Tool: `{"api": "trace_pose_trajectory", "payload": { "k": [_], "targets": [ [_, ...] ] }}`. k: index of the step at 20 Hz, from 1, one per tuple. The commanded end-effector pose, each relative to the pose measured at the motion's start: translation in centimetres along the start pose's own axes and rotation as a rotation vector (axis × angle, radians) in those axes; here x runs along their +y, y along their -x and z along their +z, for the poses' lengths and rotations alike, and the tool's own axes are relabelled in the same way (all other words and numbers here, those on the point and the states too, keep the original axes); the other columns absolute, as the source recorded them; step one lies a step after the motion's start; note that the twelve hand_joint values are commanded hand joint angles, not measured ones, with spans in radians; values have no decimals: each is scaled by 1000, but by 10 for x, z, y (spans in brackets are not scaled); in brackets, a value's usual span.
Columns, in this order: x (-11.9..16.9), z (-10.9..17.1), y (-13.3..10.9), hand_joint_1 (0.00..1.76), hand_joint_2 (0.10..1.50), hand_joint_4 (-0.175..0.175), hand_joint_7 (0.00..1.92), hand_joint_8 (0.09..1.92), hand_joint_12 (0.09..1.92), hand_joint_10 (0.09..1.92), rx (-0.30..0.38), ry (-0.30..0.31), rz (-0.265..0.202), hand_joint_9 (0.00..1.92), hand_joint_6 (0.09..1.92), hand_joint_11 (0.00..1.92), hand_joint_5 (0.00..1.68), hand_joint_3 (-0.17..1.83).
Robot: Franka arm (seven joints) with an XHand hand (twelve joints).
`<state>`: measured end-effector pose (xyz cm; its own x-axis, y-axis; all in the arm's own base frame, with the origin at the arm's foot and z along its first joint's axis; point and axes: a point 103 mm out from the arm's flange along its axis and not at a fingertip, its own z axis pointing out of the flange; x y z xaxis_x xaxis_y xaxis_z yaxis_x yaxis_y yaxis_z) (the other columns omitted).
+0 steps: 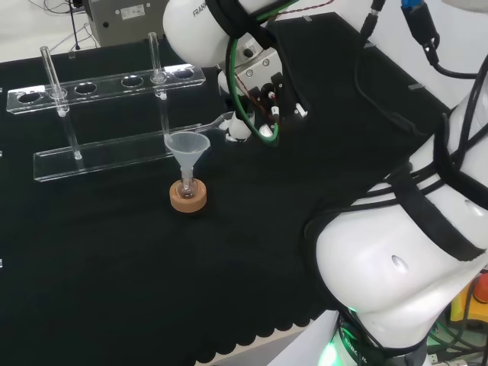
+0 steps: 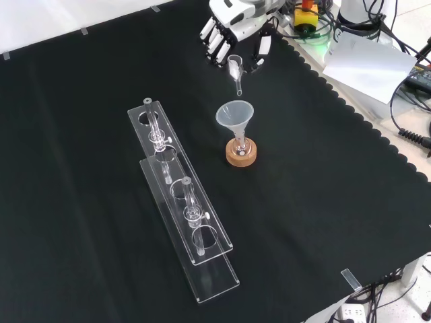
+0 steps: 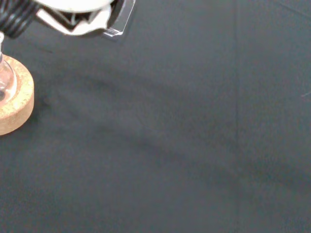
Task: Pour all the NaCl from the weighing funnel into the round-bottom flask.
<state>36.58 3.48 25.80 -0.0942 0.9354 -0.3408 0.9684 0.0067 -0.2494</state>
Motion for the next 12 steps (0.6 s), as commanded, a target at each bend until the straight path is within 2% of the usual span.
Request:
{"api": "trace_pose_trajectory", "payload": {
  "k": [1, 5, 12],
  "targets": [
    [12, -2, 3, 1107, 588, 175, 743, 635, 1176, 449, -54, -21, -16, 1007, 980, 678, 1164, 892],
    [20, -3, 2, 1107, 587, 175, 758, 636, 1172, 447, -76, -31, -32, 1014, 979, 681, 1165, 893],
    [32, 0, -3, 1108, 586, 175, 899, 647, 1149, 437, -104, -64, -40, 1079, 978, 716, 1166, 894]
  ]
}}
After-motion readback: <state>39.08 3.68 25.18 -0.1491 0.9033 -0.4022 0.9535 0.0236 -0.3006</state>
